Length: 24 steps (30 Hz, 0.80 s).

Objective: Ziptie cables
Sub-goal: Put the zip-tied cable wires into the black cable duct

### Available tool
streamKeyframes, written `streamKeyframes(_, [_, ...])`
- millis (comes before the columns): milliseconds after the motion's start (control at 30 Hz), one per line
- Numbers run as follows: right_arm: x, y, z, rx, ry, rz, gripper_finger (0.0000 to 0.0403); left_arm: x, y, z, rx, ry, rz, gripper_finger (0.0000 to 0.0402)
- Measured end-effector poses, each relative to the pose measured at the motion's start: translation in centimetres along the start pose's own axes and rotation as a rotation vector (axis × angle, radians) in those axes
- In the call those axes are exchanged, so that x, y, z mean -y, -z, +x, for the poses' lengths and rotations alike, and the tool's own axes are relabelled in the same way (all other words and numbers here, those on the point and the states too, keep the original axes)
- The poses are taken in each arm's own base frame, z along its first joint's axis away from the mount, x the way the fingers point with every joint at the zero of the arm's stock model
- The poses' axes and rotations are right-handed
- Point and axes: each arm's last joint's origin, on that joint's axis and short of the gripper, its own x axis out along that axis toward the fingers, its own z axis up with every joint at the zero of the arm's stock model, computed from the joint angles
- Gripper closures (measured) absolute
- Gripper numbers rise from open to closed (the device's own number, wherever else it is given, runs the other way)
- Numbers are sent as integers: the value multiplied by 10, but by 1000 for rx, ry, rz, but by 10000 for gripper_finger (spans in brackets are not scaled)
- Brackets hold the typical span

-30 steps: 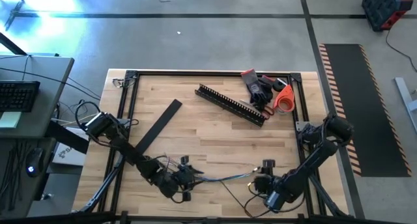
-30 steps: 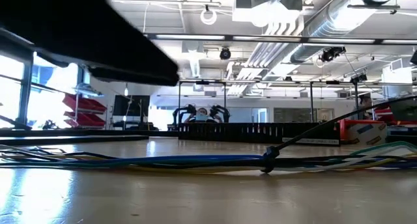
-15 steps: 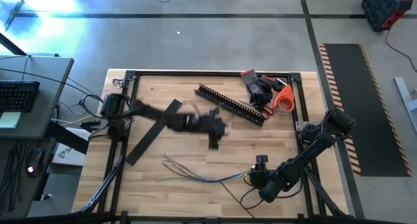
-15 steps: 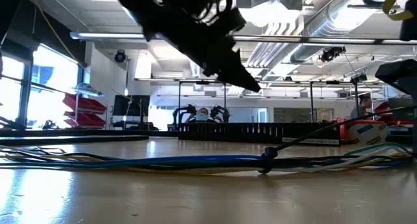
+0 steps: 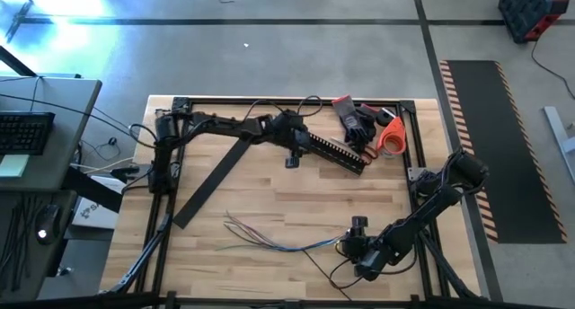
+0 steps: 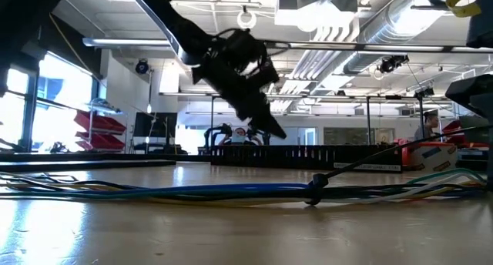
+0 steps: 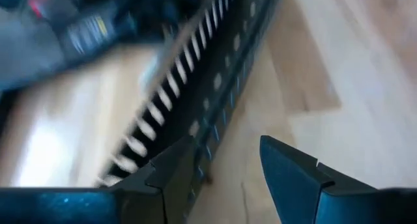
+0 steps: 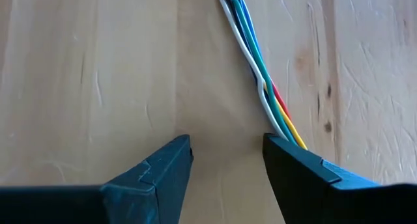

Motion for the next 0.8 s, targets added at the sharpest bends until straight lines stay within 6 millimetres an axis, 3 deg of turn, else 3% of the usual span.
streamKeyframes(267, [-1, -1, 0, 4, -11, 4, 220, -4, 8, 19, -50, 6, -28, 262])
streamKeyframes(533, [-1, -1, -1, 5, -21, 9, 220, -4, 11, 19, -81, 18, -50, 318])
streamKeyframes(667, [-3, -2, -1, 7, -35, 17, 220, 7, 12, 19, -133, 54, -78, 358])
streamKeyframes(800, [-7, -3, -5, 8, -49, 18, 220, 35, 4, 17, -185, 120, -108, 395])
